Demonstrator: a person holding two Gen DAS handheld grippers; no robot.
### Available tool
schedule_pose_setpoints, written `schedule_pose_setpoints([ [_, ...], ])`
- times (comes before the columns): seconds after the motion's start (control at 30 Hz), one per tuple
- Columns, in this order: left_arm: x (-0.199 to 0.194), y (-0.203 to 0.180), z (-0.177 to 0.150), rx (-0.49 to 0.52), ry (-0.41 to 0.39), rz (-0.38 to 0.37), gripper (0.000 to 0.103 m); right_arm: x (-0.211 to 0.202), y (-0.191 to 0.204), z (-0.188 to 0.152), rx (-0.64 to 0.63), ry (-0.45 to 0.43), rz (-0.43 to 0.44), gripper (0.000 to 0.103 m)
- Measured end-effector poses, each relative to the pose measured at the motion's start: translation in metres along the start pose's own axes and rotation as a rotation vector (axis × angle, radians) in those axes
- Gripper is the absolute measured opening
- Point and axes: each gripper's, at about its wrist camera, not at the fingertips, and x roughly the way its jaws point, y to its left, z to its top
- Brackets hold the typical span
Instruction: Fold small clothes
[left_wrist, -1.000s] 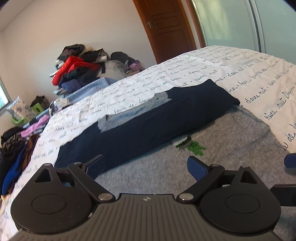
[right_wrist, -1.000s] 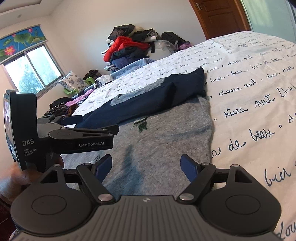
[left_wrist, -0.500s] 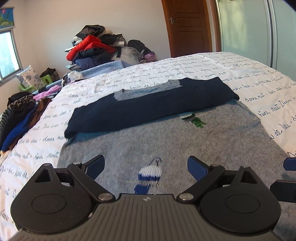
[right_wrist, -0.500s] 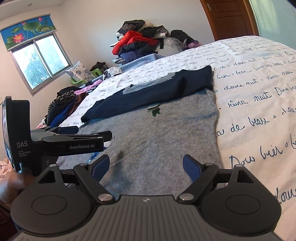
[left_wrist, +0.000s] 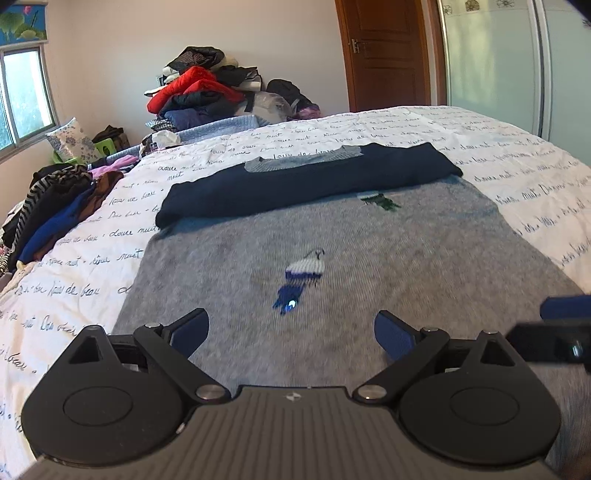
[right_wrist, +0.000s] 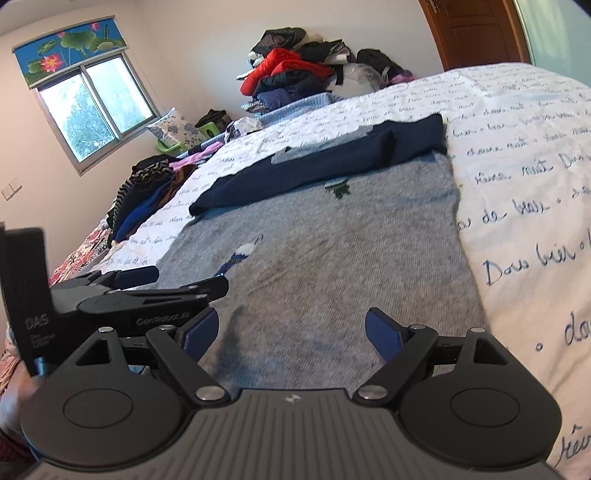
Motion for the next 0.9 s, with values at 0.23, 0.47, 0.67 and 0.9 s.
schedule_pose_setpoints([
  [0.23,-0.041,0.037,-0.021,-0.011,-0.042,0.038,0.095,-0.017,-0.012,-0.004,0.010,-0.059,0.006,0.087],
  [0.47,-0.061,0.093,-0.035,-0.059,-0.025,0.022,0.096,-0.033,-0.039,-0.008,0.045,-0.066,-0.059,0.087],
  [0.67,-0.061,0.150,-0.063,-0.198,0.026,-0.174,0.097,-0.048,-0.066,-0.013,0.107,-0.058,-0.065,0.087],
  [0.9,-0.042,0.196,-0.094,-0.428,0.110,-0.434,0.097,-0.061,-0.095,-0.025,0.225,-0.023,0.076,0.087],
])
